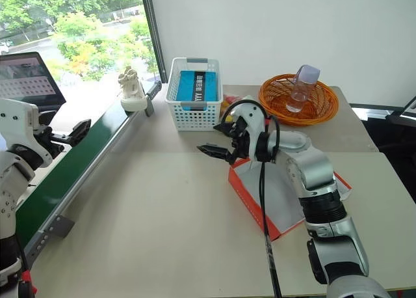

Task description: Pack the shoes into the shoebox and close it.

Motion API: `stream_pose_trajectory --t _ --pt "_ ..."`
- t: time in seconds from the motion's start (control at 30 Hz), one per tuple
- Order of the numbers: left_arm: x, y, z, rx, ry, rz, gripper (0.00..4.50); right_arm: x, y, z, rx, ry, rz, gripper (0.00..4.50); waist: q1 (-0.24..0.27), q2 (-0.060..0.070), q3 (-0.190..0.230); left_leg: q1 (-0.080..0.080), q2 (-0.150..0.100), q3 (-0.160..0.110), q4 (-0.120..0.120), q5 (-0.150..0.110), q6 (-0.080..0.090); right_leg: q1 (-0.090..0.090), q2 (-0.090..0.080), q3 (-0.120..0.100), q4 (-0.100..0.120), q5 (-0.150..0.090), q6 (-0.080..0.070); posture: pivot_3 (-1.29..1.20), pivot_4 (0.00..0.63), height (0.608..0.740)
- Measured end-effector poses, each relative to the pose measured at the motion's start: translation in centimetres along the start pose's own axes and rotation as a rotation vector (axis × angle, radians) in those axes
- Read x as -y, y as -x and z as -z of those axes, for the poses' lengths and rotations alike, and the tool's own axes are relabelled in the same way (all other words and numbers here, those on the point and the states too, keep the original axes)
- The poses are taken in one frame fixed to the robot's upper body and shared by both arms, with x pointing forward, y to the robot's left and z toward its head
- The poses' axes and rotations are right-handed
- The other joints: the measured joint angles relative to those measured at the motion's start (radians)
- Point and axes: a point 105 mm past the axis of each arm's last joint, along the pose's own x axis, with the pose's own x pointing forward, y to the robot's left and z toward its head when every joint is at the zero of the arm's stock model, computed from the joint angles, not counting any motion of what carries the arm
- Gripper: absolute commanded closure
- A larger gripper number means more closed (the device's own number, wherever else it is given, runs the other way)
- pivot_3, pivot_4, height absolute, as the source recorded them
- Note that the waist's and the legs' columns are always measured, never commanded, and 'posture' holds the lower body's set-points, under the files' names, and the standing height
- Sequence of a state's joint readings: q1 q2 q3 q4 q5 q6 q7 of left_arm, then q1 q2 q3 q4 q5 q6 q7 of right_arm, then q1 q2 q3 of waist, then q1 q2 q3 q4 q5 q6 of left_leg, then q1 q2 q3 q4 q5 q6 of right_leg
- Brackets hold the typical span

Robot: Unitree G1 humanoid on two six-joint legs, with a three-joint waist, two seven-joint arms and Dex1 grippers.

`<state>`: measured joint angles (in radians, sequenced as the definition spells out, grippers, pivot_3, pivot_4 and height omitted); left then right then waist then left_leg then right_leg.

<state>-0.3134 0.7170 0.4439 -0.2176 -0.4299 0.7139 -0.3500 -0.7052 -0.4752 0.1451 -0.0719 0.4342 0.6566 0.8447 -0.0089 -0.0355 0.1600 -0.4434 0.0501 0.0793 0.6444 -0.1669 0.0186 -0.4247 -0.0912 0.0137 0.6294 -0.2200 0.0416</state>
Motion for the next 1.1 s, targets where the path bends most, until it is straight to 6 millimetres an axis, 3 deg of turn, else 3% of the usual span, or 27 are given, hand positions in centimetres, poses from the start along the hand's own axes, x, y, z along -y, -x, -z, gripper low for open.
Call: stream_pose_trajectory --t 0.2,0.3,0.63,0.9,1.07,1.1 --pt "3.2 -3.5 0.8 -0.036 0.067 0.041 0.0 -0.1 0.1 -0.3 0.0 0.032 0.023 0.03 0.012 0.0 0.0 0.0 0.0 0.0 0.0 0.0 0.0 0.0 0.0 0.0 0.0 0.0 0.0 0.0 0.15 0.74" --pt "3.8 -5.1 1.4 -0.066 0.081 0.019 0.0 -0.3 0.4 -0.5 0.001 0.05 0.041 0.03 0.005 -0.001 0.0 0.0 0.0 0.0 0.0 0.0 0.0 0.0 0.0 0.0 0.0 0.0 0.0 0.0 0.15 0.74" --pt "2.8 -7.9 3.2 -0.123 0.159 -0.105 0.0 0.0 1.6 -0.5 -0.017 0.047 0.098 0.03 -0.002 -0.001 0.0 0.0 0.0 0.0 0.0 0.0 0.0 0.0 0.0 0.0 0.0 0.0 0.0 0.0 0.15 0.74" --pt "2.0 -8.3 5.3 -0.19 0.163 -0.17 0.0 0.0 1.7 -0.6 -0.021 0.058 0.105 0.03 -0.003 -0.001 0.0 0.0 -0.001 0.0 0.0 0.0 0.0 0.0 0.0 0.0 0.0 0.001 0.001 0.0 0.15 0.74" --pt "2.1 -8.3 6.1 -0.217 0.195 -0.165 1.33 0.0 1.8 -0.7 -0.023 0.063 0.106 0.0 -0.002 -0.001 0.0 0.0 -0.001 0.0 0.0 0.0 0.0 0.0 0.0 0.0 0.0 0.001 0.001 0.0 0.15 0.74" --pt "2.3 -8.3 6.2 -0.222 0.205 -0.163 1.8 0.0 1.8 -0.8 -0.022 0.064 0.105 0.0 0.0 -0.001 0.0 0.0 -0.001 0.0 0.0 0.0 0.0 0.0 0.0 0.0 0.0 0.001 0.001 0.0 0.15 0.74"
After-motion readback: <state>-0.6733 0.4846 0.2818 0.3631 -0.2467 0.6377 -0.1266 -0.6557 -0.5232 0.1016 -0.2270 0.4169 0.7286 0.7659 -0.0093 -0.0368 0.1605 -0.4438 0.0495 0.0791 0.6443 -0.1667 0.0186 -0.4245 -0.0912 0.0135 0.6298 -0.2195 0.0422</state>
